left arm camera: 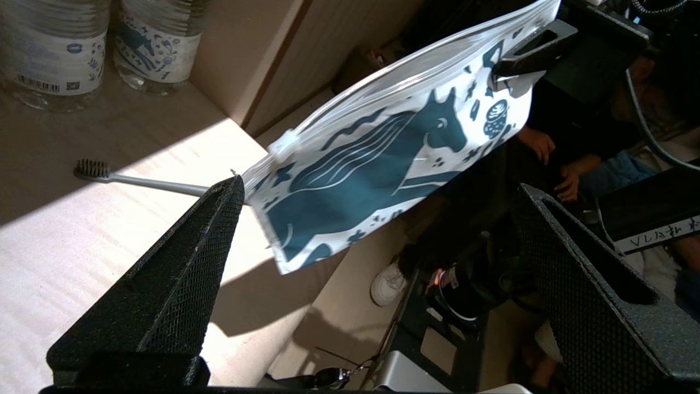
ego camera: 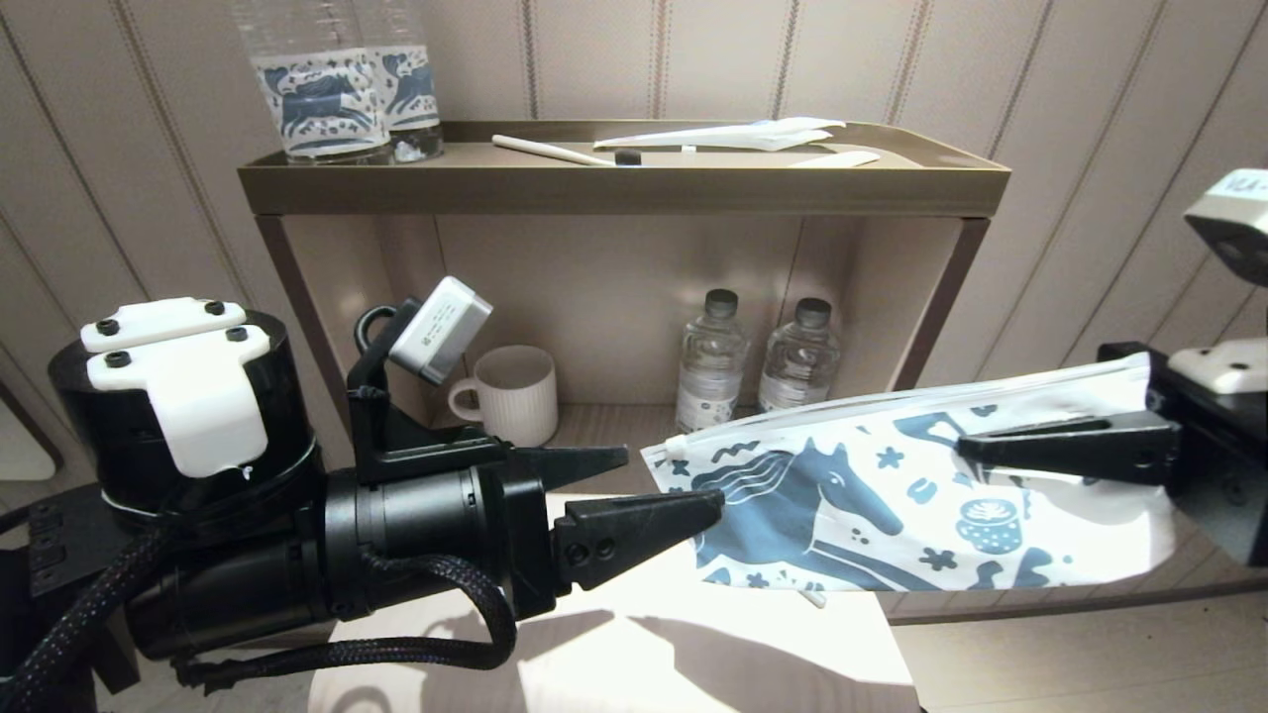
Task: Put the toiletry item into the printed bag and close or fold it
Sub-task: Hand it to the other hand
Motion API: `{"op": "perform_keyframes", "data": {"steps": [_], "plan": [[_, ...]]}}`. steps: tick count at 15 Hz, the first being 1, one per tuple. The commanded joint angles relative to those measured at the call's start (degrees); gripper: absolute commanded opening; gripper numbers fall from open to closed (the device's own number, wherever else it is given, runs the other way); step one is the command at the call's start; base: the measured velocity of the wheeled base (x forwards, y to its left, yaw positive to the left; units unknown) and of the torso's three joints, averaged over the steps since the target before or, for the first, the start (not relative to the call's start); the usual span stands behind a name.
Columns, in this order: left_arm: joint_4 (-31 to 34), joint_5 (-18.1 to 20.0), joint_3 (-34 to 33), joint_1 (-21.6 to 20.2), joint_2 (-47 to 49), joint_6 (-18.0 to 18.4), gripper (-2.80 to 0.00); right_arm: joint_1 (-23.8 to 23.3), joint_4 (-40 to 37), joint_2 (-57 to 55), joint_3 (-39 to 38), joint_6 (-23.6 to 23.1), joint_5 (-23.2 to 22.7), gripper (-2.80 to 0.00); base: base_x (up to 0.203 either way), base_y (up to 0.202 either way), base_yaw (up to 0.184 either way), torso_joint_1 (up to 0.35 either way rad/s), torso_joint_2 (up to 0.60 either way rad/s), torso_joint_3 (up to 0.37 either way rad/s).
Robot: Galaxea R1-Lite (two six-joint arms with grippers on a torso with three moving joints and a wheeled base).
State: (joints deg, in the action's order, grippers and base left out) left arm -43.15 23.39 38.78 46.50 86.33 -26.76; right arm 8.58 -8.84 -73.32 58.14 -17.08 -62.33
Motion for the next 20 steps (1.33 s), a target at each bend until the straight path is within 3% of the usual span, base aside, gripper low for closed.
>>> {"op": "perform_keyframes", "data": {"steps": [1,3,9,11,14,17,20], "plan": [[-0.2,0.1,0.0,-0.1,0.8,0.0,0.0,4.1,2.4,-1.9,-1.4,-0.1,3.3,-2.8,0.0,0.0,0.0,0.0,0.0,0.0],[-0.4,0.1,-0.4,0.0,1.4,-0.1,0.0,7.3,7.9,-2.7,-3.0,0.4,6.8,-2.8,0.0,0.0,0.0,0.0,0.0,0.0],[-0.6,0.7,-2.1,0.0,2.8,0.4,0.0,8.6,9.1,-2.2,-0.1,5.8,7.0,-2.8,0.0,0.0,0.0,0.0,0.0,0.0],[-0.6,1.1,-2.2,-0.3,2.5,2.6,0.0,8.9,9.1,-1.1,0.1,6.1,7.0,-2.8,0.0,0.0,0.0,0.0,0.0,0.0],[-0.6,2.7,-3.4,-2.9,2.1,6.7,0.0,8.5,9.1,0.9,0.9,6.6,7.0,-2.8,0.0,0.0,0.0,0.0,0.0,0.0],[-0.7,4.3,-3.7,-6.6,2.6,7.2,0.0,8.8,9.0,2.7,0.5,7.2,7.0,-2.8,0.0,0.0,0.0,0.0,0.0,0.0],[-0.6,6.0,-2.2,-6.6,3.1,7.2,0.0,11.0,9.0,2.3,0.3,8.1,7.0,-2.8,0.0,0.0,0.0,0.0,0.0,0.0]]}}
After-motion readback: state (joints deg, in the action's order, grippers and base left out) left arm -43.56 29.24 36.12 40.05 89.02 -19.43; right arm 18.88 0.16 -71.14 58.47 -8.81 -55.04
